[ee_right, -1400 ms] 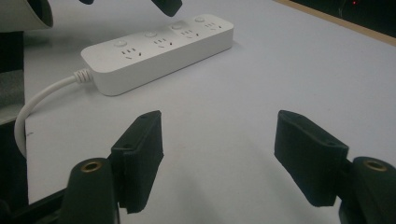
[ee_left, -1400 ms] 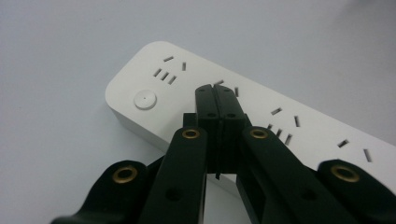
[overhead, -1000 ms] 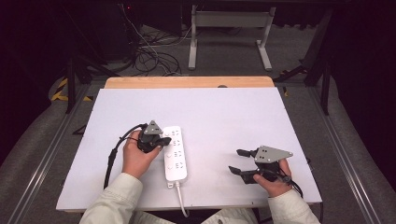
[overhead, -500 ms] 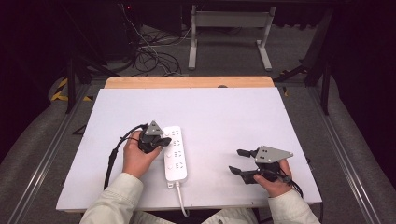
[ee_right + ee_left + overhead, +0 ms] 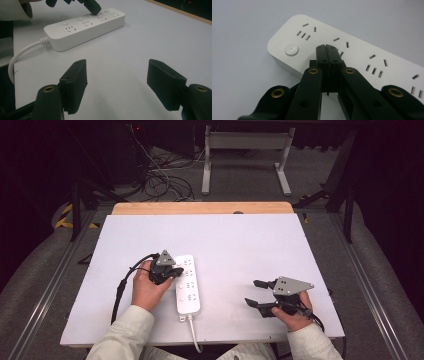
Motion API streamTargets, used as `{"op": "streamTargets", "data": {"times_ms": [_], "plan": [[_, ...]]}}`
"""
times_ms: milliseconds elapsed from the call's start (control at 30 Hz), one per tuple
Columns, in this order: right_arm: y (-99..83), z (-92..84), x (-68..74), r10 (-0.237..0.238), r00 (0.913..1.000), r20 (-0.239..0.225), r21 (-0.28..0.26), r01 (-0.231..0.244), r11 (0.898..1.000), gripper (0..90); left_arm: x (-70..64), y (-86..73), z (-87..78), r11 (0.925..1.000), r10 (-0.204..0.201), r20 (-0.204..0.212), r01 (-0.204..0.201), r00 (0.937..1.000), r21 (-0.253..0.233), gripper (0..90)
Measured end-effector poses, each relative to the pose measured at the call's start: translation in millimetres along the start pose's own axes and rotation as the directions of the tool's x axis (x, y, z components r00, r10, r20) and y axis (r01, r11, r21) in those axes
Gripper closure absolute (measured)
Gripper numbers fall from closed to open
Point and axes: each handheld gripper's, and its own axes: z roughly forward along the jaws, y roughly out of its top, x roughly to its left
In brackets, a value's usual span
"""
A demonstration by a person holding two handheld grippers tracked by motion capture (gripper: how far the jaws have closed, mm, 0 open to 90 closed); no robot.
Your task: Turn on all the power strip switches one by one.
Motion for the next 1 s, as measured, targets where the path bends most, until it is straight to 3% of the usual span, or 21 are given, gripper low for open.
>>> {"op": "streamTargets", "data": {"times_ms": [400, 500, 700, 733, 833, 900, 1000], "plan": [[0.0, 0.2, 0.5, -0.001, 1.0, -0.003, -0.003, 0.001, 1.0, 33.1, -2.0, -0.1, 0.6, 1.0, -0.001, -0.014, 0.001, 0.9999, 0.004, 90.0], [0.0, 0.1, 0.4, -0.001, 1.0, -0.003, -0.003, 0.001, 1.0, 33.1, -4.1, 0.4, 0.6, 0.9998, 0.015, -0.025, -0.015, 0.9996, 0.013, 90.0], [0.1, 0.3, 0.7, 0.001, 1.0, -0.004, -0.004, -0.001, 1.0, 33.0, -2.8, 0.4, 1.5, 0.9998, -0.002, -0.015, 0.002, 0.9999, 0.018, 90.0], [0.0, 0.8, 1.0, 0.002, 1.0, -0.004, 0.0, -0.002, 1.0, 33.1, -4.9, 1.2, 1.3, 0.9995, 0.018, -0.032, -0.018, 0.9993, 0.027, 90.0], [0.2, 1.0, 1.3, 0.004, 1.0, -0.004, -0.001, -0.004, 1.0, 33.1, -7.9, 3.0, 1.4, 0.9991, 0.028, -0.052, -0.027, 0.9983, 0.034, 90.0], [0.4, 0.9, 1.3, 0.005, 1.0, -0.004, -0.003, -0.005, 1.0, 33.1, -6.6, 4.5, -3.2, 1.0, 0.008, -0.073, -0.008, 0.9973, 0.005, 90.0], [0.2, 0.6, 0.9, 0.005, 1.0, -0.001, -0.001, -0.005, 1.0, 33.0, -3.5, 9.7, -19.1, 0.9956, -0.025, -0.033, 0.022, 0.9991, -0.091, 90.0]]}}
